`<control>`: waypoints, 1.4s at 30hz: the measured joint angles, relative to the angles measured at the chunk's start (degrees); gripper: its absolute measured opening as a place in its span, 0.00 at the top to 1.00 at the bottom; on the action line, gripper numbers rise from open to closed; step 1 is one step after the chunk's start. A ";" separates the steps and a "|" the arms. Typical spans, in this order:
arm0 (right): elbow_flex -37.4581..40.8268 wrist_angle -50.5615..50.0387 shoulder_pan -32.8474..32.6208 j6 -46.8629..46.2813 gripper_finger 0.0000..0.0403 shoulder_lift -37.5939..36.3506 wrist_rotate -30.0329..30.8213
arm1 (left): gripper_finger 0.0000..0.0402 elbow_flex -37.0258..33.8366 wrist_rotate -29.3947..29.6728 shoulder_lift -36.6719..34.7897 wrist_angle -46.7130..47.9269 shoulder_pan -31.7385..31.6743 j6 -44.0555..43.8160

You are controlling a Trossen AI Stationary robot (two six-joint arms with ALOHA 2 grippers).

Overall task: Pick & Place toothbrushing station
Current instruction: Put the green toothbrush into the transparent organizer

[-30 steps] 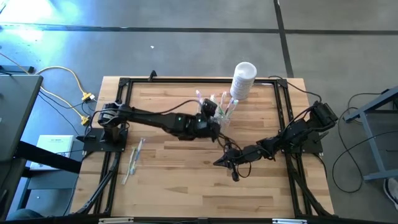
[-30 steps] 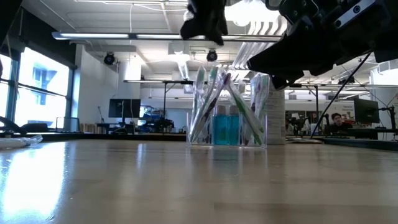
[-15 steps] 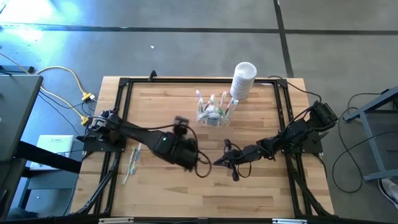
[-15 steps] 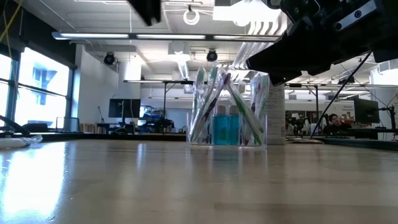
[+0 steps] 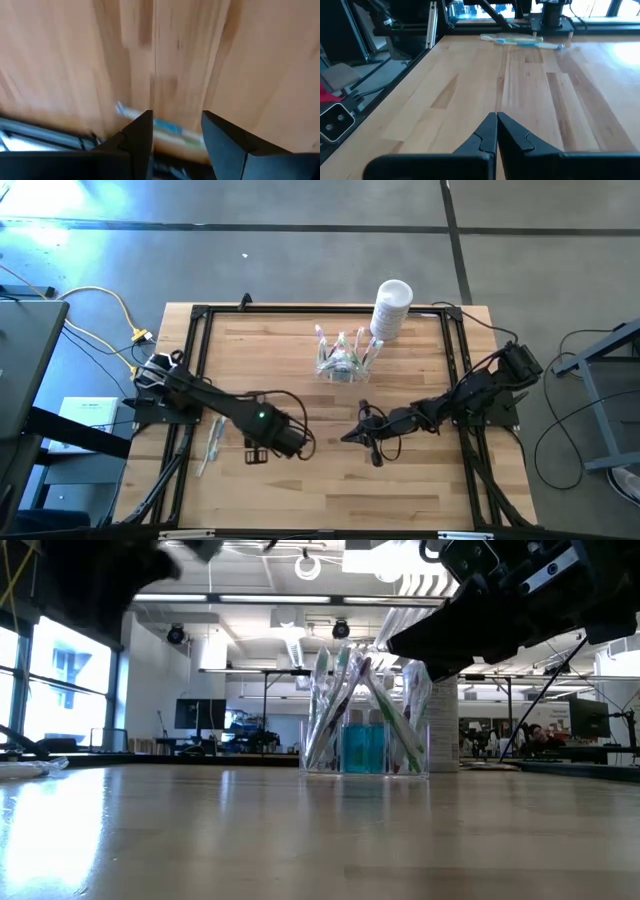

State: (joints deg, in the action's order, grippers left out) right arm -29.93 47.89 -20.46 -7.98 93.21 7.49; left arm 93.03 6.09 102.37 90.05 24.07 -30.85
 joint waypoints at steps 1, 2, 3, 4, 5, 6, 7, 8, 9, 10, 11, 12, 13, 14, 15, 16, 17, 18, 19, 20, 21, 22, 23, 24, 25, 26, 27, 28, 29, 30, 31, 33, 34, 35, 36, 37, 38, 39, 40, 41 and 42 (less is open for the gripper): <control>0.00 -0.38 -0.25 -0.69 0.99 0.00 0.02 | 0.60 -2.30 -1.34 -0.38 0.05 -0.07 -1.53; 0.02 -0.69 -0.47 -1.15 0.99 0.00 0.04 | 0.60 -4.72 -2.68 -0.92 -0.09 -0.04 -3.08; 0.02 -0.77 -0.60 -1.32 0.99 0.00 0.13 | 0.60 -7.23 -3.71 -1.65 -0.24 -0.03 -4.49; 0.02 -0.73 -0.83 -1.39 0.99 0.00 0.33 | 0.60 -9.53 -4.81 -2.43 0.03 -0.01 -5.85; 0.02 -0.73 -0.98 -1.36 0.99 0.00 0.52 | 0.60 -11.72 -6.04 -3.28 0.15 -0.01 -7.30; 0.02 -0.73 -1.05 -1.29 0.99 0.00 0.83 | 0.60 -13.92 -6.98 -4.14 0.06 0.14 -8.88; 0.02 -0.66 -1.06 -1.09 0.99 0.00 1.25 | 0.60 -16.25 -7.88 -5.08 -0.11 0.64 -10.62; 0.02 -0.54 -0.97 -0.96 0.99 0.00 1.79 | 0.60 -18.39 -8.57 -6.00 -0.07 1.06 -12.52; 0.02 -0.49 -0.74 -0.85 0.99 0.00 2.59 | 0.60 -20.16 -8.96 -6.93 -0.05 1.57 -14.32; 0.02 -0.48 -0.36 -0.73 0.99 0.00 3.35 | 0.60 -21.80 -9.37 -7.93 -0.14 2.17 -15.90; 0.02 -0.33 0.02 -0.71 0.99 0.00 3.94 | 0.60 -23.74 -9.71 -9.13 -0.33 2.93 -17.79; 0.02 -0.08 0.43 -0.70 0.99 0.00 4.25 | 0.60 -25.40 -9.72 -10.36 -0.55 3.72 -19.95; 0.02 -0.01 0.92 -0.79 0.99 0.00 4.30 | 0.60 -26.76 -9.71 -11.59 -1.30 4.40 -21.95; 0.02 -0.04 1.39 -0.90 0.99 0.00 4.34 | 0.60 -28.32 -9.85 -12.88 -2.99 4.84 -23.61; 0.02 -0.11 1.72 -1.11 0.99 0.00 4.35 | 0.60 -29.71 -9.87 -13.98 -4.79 5.38 -25.11; 0.02 -0.10 2.00 -1.30 0.99 0.00 4.37 | 0.60 -31.12 -9.88 -15.12 -6.81 6.02 -26.65; 0.02 -0.07 2.26 -1.59 0.99 0.00 4.40 | 0.60 -32.47 -10.02 -16.23 -8.83 6.51 -28.10; 0.02 -0.11 2.45 -2.01 0.99 0.00 4.38 | 0.60 -33.67 -10.52 -17.21 -10.76 6.84 -29.39; 0.02 -0.13 2.58 -2.36 0.99 0.00 4.38 | 0.60 -34.88 -11.11 -18.00 -12.53 7.26 -30.49; 0.02 -0.12 2.61 -2.47 0.99 0.00 4.39 | 0.60 -36.16 -11.63 -18.65 -14.21 7.73 -31.71; 0.02 -0.12 2.61 -2.50 0.99 0.00 4.37 | 0.60 -37.31 -11.98 -19.12 -15.50 8.12 -32.99; 0.02 -0.18 2.59 -2.50 0.99 0.00 4.37 | 0.60 -38.33 -12.46 -19.41 -16.35 8.38 -34.07; 0.02 -0.37 2.59 -2.50 0.99 0.00 4.35 | 0.60 -39.38 -13.12 -19.50 -17.36 8.42 -34.97; 0.02 -0.53 2.59 -2.50 0.99 0.00 4.35 | 0.60 -40.36 -13.66 -19.47 -18.27 8.73 -35.75; 0.02 -0.59 2.57 -2.50 0.99 0.00 4.33 | 0.60 -41.30 -13.91 -19.43 -19.20 8.73 -36.59; 0.02 -0.60 2.57 -2.50 0.99 0.00 4.33 | 0.60 -42.08 -14.39 -19.43 -20.06 8.73 -37.09; 0.02 -0.64 2.57 -2.50 0.99 0.00 4.33 | 0.60 -42.89 -14.97 -19.45 -21.67 8.69 -37.36; 0.02 -0.76 2.59 -2.50 0.99 0.00 4.33 | 0.60 -43.59 -15.43 -19.44 -23.64 8.59 -37.41; 0.02 -0.93 2.59 -2.50 0.99 0.00 4.33 | 0.60 -44.26 -15.76 -19.42 -25.63 8.58 -37.41; 0.02 -0.99 2.59 -2.50 0.99 0.00 4.35 | 0.60 -44.69 -15.97 -19.39 -26.71 8.58 -37.46; 0.02 -0.99 2.59 -2.50 0.99 0.00 4.35 | 0.60 -45.00 -16.10 -19.39 -27.07 8.58 -37.74; 0.02 -0.98 2.59 -2.50 0.99 0.00 4.35 | 0.60 -45.18 -16.20 -19.39 -26.89 8.58 -39.00; 0.02 -0.99 2.59 -2.50 0.99 0.00 4.35 | 0.60 -45.18 -16.10 -19.40 -26.95 8.58 -39.67; 0.02 -0.97 2.58 -2.50 0.99 0.00 4.35 | 0.60 -45.18 -16.01 -19.39 -27.08 8.58 -40.05; 0.02 -0.98 2.57 -2.50 0.99 0.00 4.35 | 0.60 -45.18 -15.93 -19.39 -27.08 8.58 -40.48; 0.02 -0.97 2.59 -2.50 0.99 0.00 4.35 | 0.60 -45.18 -15.86 -19.39 -26.92 8.58 -41.02; 0.02 -0.97 2.59 -2.50 0.99 0.00 4.35 | 0.60 -45.16 -15.85 -19.40 -26.53 8.58 -41.55; 0.02 -0.97 2.59 -2.50 0.99 0.00 4.35 | 0.60 -45.16 -15.85 -19.39 -26.14 8.58 -42.08; 0.02 -0.97 2.59 -2.50 0.99 0.00 4.35 | 0.60 -45.16 -15.79 -19.39 -25.68 8.58 -42.85; 0.02 -0.98 2.59 -2.50 0.99 0.00 4.35 | 0.60 -45.16 -15.68 -19.39 -24.82 8.58 -43.59; 0.02 -0.97 2.59 -2.50 0.99 0.00 4.35 | 0.60 -45.16 -15.56 -19.39 -23.68 8.58 -44.37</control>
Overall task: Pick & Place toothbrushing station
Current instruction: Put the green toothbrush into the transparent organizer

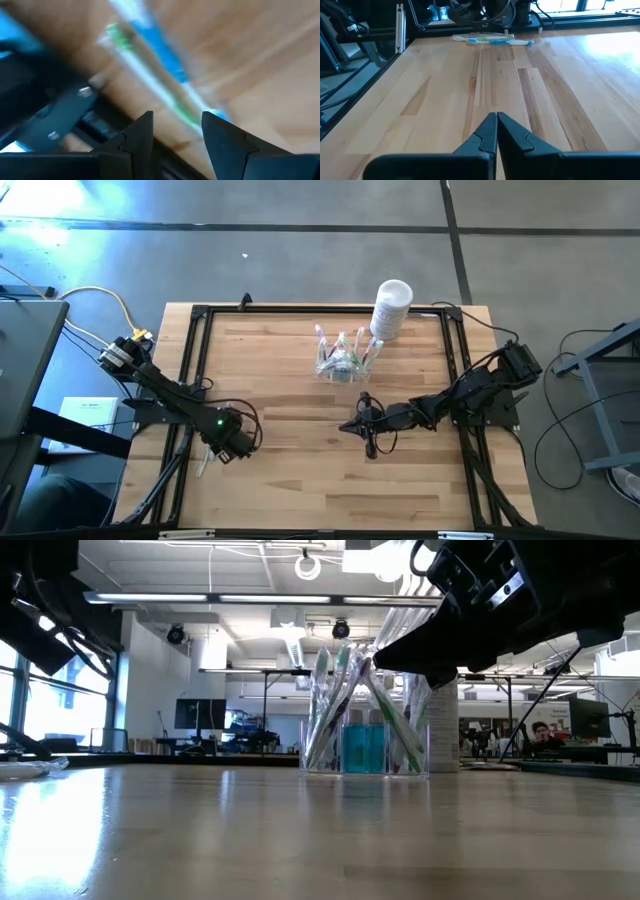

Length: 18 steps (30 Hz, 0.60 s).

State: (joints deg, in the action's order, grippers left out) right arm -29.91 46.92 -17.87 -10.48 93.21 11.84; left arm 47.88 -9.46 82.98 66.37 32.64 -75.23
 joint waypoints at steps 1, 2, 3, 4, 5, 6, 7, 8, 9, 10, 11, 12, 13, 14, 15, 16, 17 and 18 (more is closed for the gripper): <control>0.00 0.00 0.00 0.00 0.99 0.00 0.00 | 0.60 0.00 0.39 0.00 1.53 0.00 -0.93; 0.00 0.00 0.00 0.00 0.99 0.00 0.00 | 0.60 0.00 0.86 0.00 3.02 0.00 -1.84; 0.00 0.00 0.00 0.00 0.99 0.00 0.00 | 0.60 0.00 1.32 0.00 4.35 0.02 -2.79; 0.00 0.00 0.00 0.00 0.99 0.00 0.00 | 0.60 0.00 1.94 0.00 5.13 0.00 -3.43; 0.00 0.00 0.00 0.00 0.99 0.00 0.00 | 0.60 0.00 2.40 -0.01 5.03 0.00 -3.68; 0.00 -0.01 0.00 0.00 0.99 0.00 0.00 | 0.60 0.00 2.73 0.00 4.17 0.00 -3.65; 0.00 0.00 0.00 0.00 0.99 0.00 0.00 | 0.60 0.00 2.98 0.00 3.00 0.00 -3.30; 0.00 -0.02 0.00 0.00 0.99 0.00 0.00 | 0.60 0.00 3.51 0.00 2.16 0.00 -3.02; 0.00 -0.02 0.00 0.00 0.99 0.00 0.00 | 0.60 0.00 4.05 0.00 1.75 0.00 -3.06; 0.00 -0.02 0.00 0.00 0.99 0.00 0.00 | 0.60 0.00 4.60 0.00 1.53 0.00 -3.07; 0.00 -0.02 0.00 0.00 0.99 0.00 0.00 | 0.60 -0.09 5.06 0.00 0.98 0.00 -3.07; 0.00 -0.02 0.00 0.00 0.99 0.00 0.00 | 0.60 -0.46 5.18 -0.02 -0.02 0.00 -3.07; 0.00 -0.02 0.00 0.00 0.99 0.00 -0.01 | 0.60 -1.05 5.08 0.00 -0.53 0.00 -3.07; 0.00 -0.02 0.00 0.02 0.99 0.00 0.00 | 0.60 -1.81 4.78 0.00 -0.62 0.00 -3.08; 0.00 -0.02 0.00 0.00 0.99 0.00 0.00 | 0.60 -2.59 4.06 0.00 -0.44 0.00 -3.26; 0.00 -0.02 0.00 0.00 0.99 0.00 0.00 | 0.60 -3.46 3.38 0.00 -0.44 0.00 -3.70; 0.00 -0.02 0.00 0.00 0.99 0.00 0.00 | 0.60 -4.43 2.59 0.00 -0.44 0.00 -4.33; 0.00 -0.02 0.00 0.02 0.99 0.00 0.00 | 0.60 -5.35 2.32 0.00 -0.40 0.00 -4.82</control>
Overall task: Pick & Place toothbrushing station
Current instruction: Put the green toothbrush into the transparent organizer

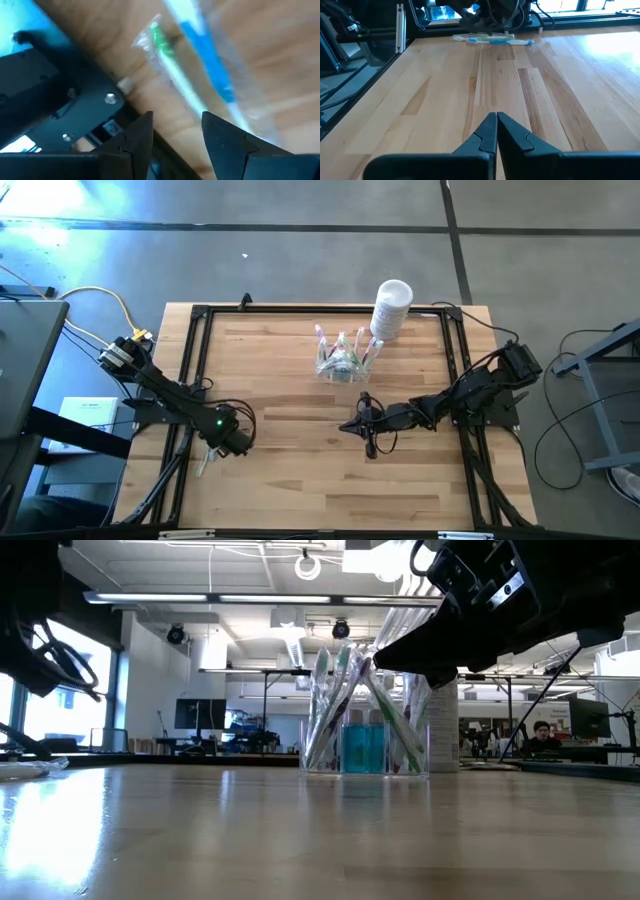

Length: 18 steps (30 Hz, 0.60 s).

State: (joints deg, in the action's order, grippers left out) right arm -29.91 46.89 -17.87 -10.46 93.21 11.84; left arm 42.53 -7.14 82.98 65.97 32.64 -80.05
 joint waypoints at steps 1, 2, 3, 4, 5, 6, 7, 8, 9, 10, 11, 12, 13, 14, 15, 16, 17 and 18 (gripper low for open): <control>0.00 0.00 0.00 -0.01 0.99 0.00 0.00 | 0.60 -0.68 -0.06 0.00 0.06 0.00 -0.28; 0.00 0.00 0.00 0.00 0.99 0.00 0.00 | 0.60 -1.27 -0.06 0.00 -0.03 0.00 -0.41; 0.00 0.00 0.00 0.00 0.99 0.00 0.00 | 0.60 -1.86 -0.08 0.00 -0.32 0.00 -0.82; 0.00 0.00 0.00 -0.01 0.99 0.00 0.00 | 0.60 -2.46 -0.40 0.00 -0.63 0.00 -1.17; 0.00 0.00 0.00 0.00 0.99 0.00 0.00 | 0.60 -3.07 -1.20 0.00 -1.33 0.00 -1.20; 0.00 0.00 0.00 -0.01 0.99 0.00 0.00 | 0.60 -3.71 -1.97 0.00 -2.86 0.00 -0.97; 0.00 0.00 0.00 0.00 0.99 0.00 0.00 | 0.60 -4.26 -2.67 0.00 -4.79 0.00 -0.49; 0.00 0.00 0.00 -0.02 0.99 0.00 0.00 | 0.60 -4.86 -2.93 0.00 -6.99 0.00 0.19; 0.00 0.00 0.00 0.00 0.99 0.00 0.00 | 0.60 -5.33 -3.17 -0.01 -8.36 0.00 0.71; 0.00 0.00 0.00 0.00 0.99 0.00 0.00 | 0.60 -5.88 -3.35 -0.13 -9.57 -0.01 1.22; 0.00 0.00 0.00 0.00 0.99 0.00 0.00 | 0.60 -6.33 -3.57 -0.22 -10.61 -0.02 1.49; 0.00 0.00 0.00 0.00 0.99 0.00 0.00 | 0.60 -6.62 -3.71 -0.23 -11.27 -0.02 1.59; 0.00 0.00 0.00 -0.01 0.99 0.00 0.00 | 0.60 -6.75 -3.81 -0.24 -11.75 -0.02 1.51; 0.00 0.00 0.00 0.00 0.99 0.00 0.00 | 0.60 -6.84 -3.89 -0.24 -11.84 0.00 1.21; 0.00 0.00 0.00 0.00 0.99 0.00 0.00 | 0.60 -7.00 -3.96 -0.22 -11.82 -0.02 0.92; 0.00 -0.02 0.00 0.00 0.99 0.00 0.00 | 0.60 -7.17 -3.98 -0.22 -11.87 -0.02 0.73; 0.00 -0.02 0.00 0.00 0.99 0.00 0.00 | 0.61 -7.23 -3.89 -0.22 -12.02 -0.01 0.81; 0.00 -0.02 0.00 0.00 0.99 0.00 0.00 | 0.63 -7.24 -3.80 -0.22 -12.24 0.00 1.30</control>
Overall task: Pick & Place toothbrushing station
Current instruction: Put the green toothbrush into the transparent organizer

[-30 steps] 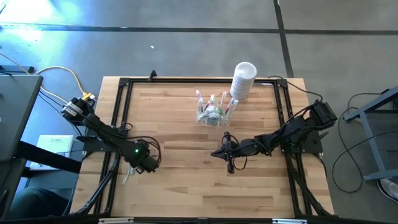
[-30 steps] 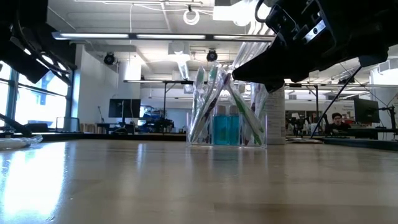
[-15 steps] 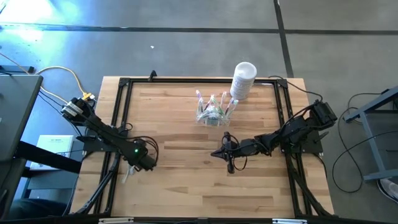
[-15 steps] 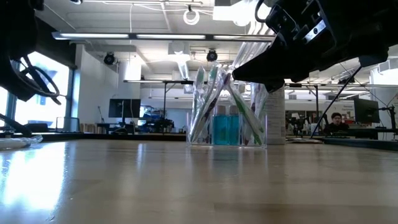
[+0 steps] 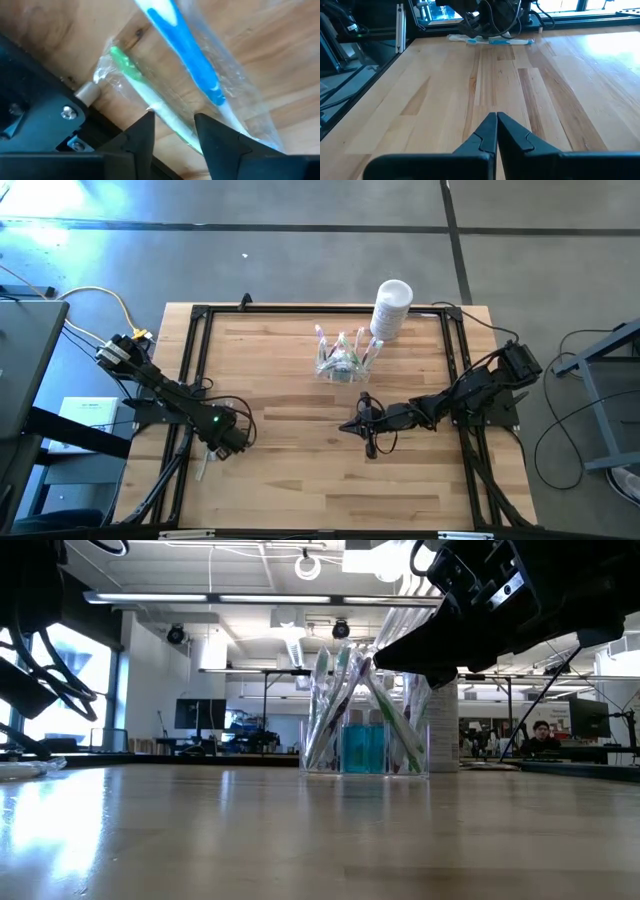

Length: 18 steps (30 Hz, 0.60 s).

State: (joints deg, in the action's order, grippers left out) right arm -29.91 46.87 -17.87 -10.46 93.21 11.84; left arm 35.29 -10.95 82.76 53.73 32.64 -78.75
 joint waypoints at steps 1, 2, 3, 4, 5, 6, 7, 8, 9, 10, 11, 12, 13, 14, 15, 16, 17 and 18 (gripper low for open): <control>0.00 0.00 0.00 0.00 0.99 0.00 0.00 | 0.65 -0.02 0.03 0.01 -0.34 -0.02 0.76; 0.00 0.00 0.00 0.00 0.99 0.00 0.00 | 0.68 -0.02 0.11 0.02 -0.67 -0.01 1.66; 0.00 0.00 0.00 0.00 0.99 0.00 0.00 | 0.71 -0.04 0.20 0.04 -0.95 0.00 2.36; 0.00 -0.01 0.00 0.00 0.99 0.00 0.00 | 0.76 -0.04 0.35 0.04 -1.26 0.00 2.78; 0.00 -0.02 0.00 0.00 0.99 0.00 0.00 | 0.81 -0.02 0.50 0.07 -1.41 0.00 3.15; 0.00 -0.02 0.00 0.00 0.99 0.00 0.00 | 0.86 -0.02 0.64 0.07 -1.54 0.00 3.31; 0.00 -0.02 0.00 0.00 0.99 0.00 -0.01 | 0.92 0.00 0.76 0.07 -1.56 -0.02 3.27; 0.00 -0.02 0.00 0.02 0.99 0.00 0.00 | 0.95 0.00 1.09 0.07 -1.94 -0.04 3.26; 0.00 -0.02 0.00 0.14 0.99 0.00 0.00 | 0.96 0.08 1.85 0.07 -2.48 -0.03 3.46; 0.00 -0.02 0.00 0.15 0.99 0.00 0.00 | 0.95 0.29 2.79 0.10 -3.03 -0.01 4.11; 0.00 -0.02 0.00 0.15 0.99 0.00 0.00 | 0.94 0.58 3.67 0.16 -3.21 -0.01 4.84; 0.00 -0.02 0.00 0.15 0.99 0.00 0.01 | 0.94 0.95 4.60 0.20 -3.18 0.00 5.37; 0.00 -0.02 0.00 0.15 0.99 0.00 0.07 | 0.94 1.56 5.73 0.22 -3.02 0.00 6.03; 0.00 -0.02 0.00 0.15 0.99 0.00 0.16 | 0.95 2.42 7.14 0.22 -2.38 0.00 6.85; 0.00 -0.01 0.00 0.17 0.99 0.00 0.20 | 0.96 3.50 8.62 0.31 -1.08 -0.02 7.65; 0.00 0.00 0.02 0.17 0.99 0.00 0.20 | 0.97 4.61 10.33 0.45 0.52 -0.02 8.24; 0.00 0.00 0.04 0.17 0.99 0.00 0.20 | 0.98 5.66 12.20 0.54 2.77 -0.06 8.81; 0.00 0.00 0.04 0.17 0.99 0.00 0.20 | 0.98 7.14 13.98 0.53 5.33 -0.07 9.38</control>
State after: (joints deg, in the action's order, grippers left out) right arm -29.91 46.87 -17.82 -10.28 93.21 12.03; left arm 42.42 3.03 83.29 59.05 32.58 -69.37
